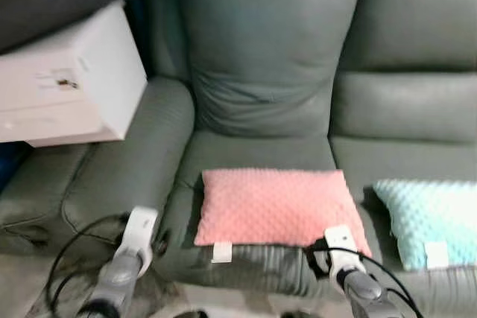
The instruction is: Move the pillow to the sofa
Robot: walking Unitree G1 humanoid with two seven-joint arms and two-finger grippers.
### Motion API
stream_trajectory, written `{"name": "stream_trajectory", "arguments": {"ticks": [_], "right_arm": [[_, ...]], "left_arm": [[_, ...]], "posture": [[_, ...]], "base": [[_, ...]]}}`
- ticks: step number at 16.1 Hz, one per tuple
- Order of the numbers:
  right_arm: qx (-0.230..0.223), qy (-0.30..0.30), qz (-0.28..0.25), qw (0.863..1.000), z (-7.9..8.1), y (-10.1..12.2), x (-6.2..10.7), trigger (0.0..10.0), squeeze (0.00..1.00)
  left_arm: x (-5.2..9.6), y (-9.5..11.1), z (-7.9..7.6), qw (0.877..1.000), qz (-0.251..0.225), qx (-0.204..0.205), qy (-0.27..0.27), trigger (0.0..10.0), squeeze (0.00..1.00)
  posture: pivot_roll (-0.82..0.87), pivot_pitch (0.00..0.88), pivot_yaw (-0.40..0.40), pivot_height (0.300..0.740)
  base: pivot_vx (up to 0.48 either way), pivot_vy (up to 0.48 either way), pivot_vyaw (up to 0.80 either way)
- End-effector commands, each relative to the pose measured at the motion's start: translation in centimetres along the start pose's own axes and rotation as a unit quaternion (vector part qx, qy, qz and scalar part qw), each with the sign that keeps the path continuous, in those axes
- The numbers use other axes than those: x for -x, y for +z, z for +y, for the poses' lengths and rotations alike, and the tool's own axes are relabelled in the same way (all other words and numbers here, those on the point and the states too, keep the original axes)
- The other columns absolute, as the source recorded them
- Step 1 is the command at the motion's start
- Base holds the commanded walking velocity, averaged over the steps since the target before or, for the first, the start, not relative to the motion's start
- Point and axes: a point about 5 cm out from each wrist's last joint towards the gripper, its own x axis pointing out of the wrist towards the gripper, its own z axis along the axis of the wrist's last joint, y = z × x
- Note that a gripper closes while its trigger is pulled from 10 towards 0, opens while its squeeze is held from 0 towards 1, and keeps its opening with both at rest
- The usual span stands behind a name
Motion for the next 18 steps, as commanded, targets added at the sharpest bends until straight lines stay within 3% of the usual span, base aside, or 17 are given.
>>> {"name": "stream_trajectory", "arguments": {"ticks": [1,4,7,13,18], "right_arm": [[0.004,-0.003,0.03,1.0,-0.1,-0.8,0.1,10.0,0.0],[0.016,-0.001,0.069,0.998,0.0,-2.0,0.3,10.0,0.0],[0.027,0.011,0.129,0.991,0.1,-3.6,0.8,10.0,0.0],[0.03,0.035,0.135,0.99,0.9,-3.4,0.6,10.0,0.0],[0.016,0.033,0.136,0.99,1.7,-2.9,0.2,10.0,0.0]], "left_arm": [[0.6,-2.1,0.8,0.999,0.047,-0.001,0.021,10.0,0.0],[1.2,-3.7,1.2,0.995,0.085,0.018,0.04,10.0,0.0],[2.1,-6.2,1.5,0.985,0.16,0.008,0.062,10.0,0.0],[2.1,-6.4,0.6,0.981,0.173,0.055,0.065,10.0,0.0],[1.9,-6.2,0.4,0.983,0.173,0.037,0.058,10.0,0.0]], "posture": [[-0.09,0.0,0.044,0.74],[-0.09,0.0,0.038,0.74],[-0.09,0.0,0.014,0.74],[-0.08,0.0,-0.004,0.74],[-0.08,0.0,0.012,0.74]], "base": [[0.0,0.0,0.0],[0.0,0.0,0.0],[0.0,0.0,0.0],[0.0,0.0,0.0],[0.0,0.0,0.0]]}}
